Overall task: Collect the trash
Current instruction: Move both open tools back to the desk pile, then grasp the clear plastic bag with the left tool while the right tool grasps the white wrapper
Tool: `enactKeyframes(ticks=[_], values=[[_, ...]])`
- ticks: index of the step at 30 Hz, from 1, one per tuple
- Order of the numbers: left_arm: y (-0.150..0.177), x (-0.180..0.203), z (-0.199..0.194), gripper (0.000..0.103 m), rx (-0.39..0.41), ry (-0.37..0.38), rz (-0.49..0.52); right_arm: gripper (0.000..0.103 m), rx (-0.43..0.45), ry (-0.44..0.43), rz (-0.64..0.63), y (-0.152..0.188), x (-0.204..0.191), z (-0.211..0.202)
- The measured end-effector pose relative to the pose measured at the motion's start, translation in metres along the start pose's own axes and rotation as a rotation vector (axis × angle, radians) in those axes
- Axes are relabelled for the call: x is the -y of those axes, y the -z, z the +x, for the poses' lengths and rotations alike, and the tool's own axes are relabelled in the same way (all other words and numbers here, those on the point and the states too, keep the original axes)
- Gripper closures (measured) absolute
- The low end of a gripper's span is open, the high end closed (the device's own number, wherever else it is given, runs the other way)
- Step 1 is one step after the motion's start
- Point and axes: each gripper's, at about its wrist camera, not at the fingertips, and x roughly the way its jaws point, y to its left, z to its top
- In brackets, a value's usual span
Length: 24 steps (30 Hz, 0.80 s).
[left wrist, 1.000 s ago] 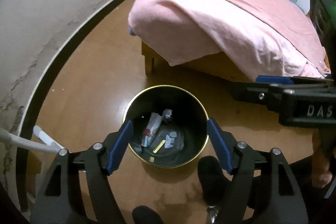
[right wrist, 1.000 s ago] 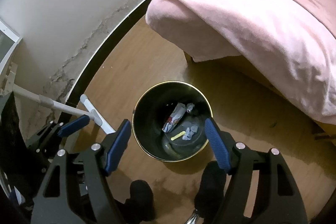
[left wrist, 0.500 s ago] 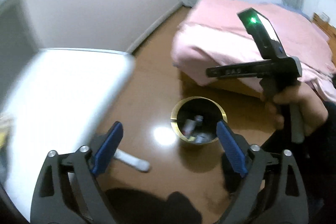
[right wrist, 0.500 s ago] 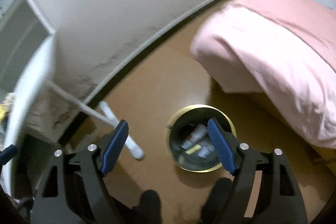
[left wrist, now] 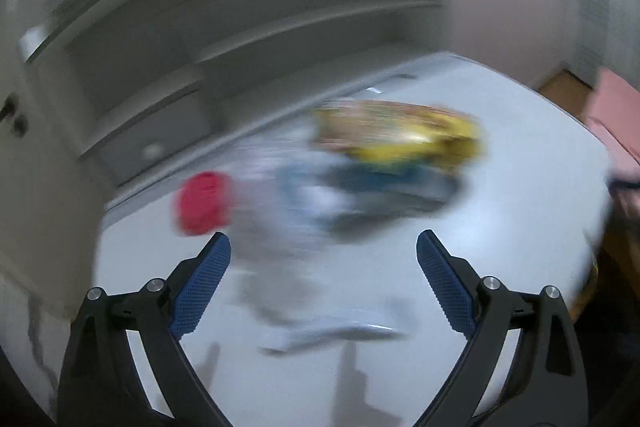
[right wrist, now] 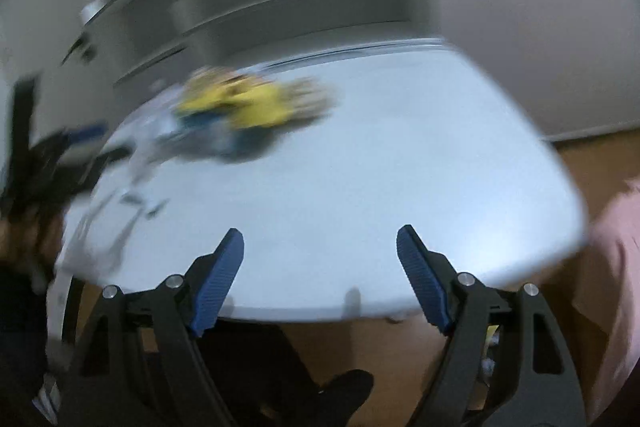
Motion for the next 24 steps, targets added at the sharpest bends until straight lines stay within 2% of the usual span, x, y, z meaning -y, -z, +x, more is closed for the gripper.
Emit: enactKeyframes(ticks=[1, 4, 8, 11, 12, 13, 14, 15, 17, 21, 24], values=[[-0.005, -0.020, 0.006, 0.012, 0.001, -0.011, -0.042, 0.027, -0.013, -0.026, -0.028, -0.002, -0.015, 0.008], [-0.020, -0.061, 0.030, 0.012, 0.003, 0.042, -0.148, 0.027, -0.048, -0.076, -0.095, -0.003, -0.053, 0.030], [-0.037, -0.074, 0.065, 0.012, -0.054, 0.089, -0.200, 0.027, -0.087, -0.118, -0.137, -0.003, -0.083, 0.050], [-0.040, -0.072, 0.087, 0.014, -0.093, 0.062, -0.184, 0.027, -0.103, -0.133, -0.173, -0.004, -0.100, 0.054], [-0.039, -0.073, 0.091, 0.019, -0.098, 0.056, -0.178, 0.027, -0.107, -0.135, -0.189, -0.006, -0.106, 0.056], [-0.039, -0.073, 0.095, 0.036, -0.102, 0.056, -0.170, 0.027, -0.110, -0.136, -0.203, -0.007, -0.113, 0.057], [-0.036, -0.072, 0.097, 0.062, -0.108, 0.068, -0.165, 0.027, -0.113, -0.137, -0.214, -0.009, -0.120, 0.061], [-0.035, -0.074, 0.099, 0.073, -0.114, 0.087, -0.167, 0.027, -0.117, -0.139, -0.225, -0.010, -0.125, 0.062], [-0.031, -0.075, 0.089, 0.079, -0.105, 0.093, -0.185, 0.027, -0.128, -0.144, -0.250, -0.014, -0.136, 0.069], [-0.030, -0.083, 0.057, 0.080, -0.046, 0.105, -0.209, 0.027, -0.154, -0.157, -0.325, -0.021, -0.160, 0.088], [-0.022, -0.093, 0.024, 0.080, -0.023, 0.058, -0.206, 0.027, -0.190, -0.144, -0.417, -0.024, -0.184, 0.108]])
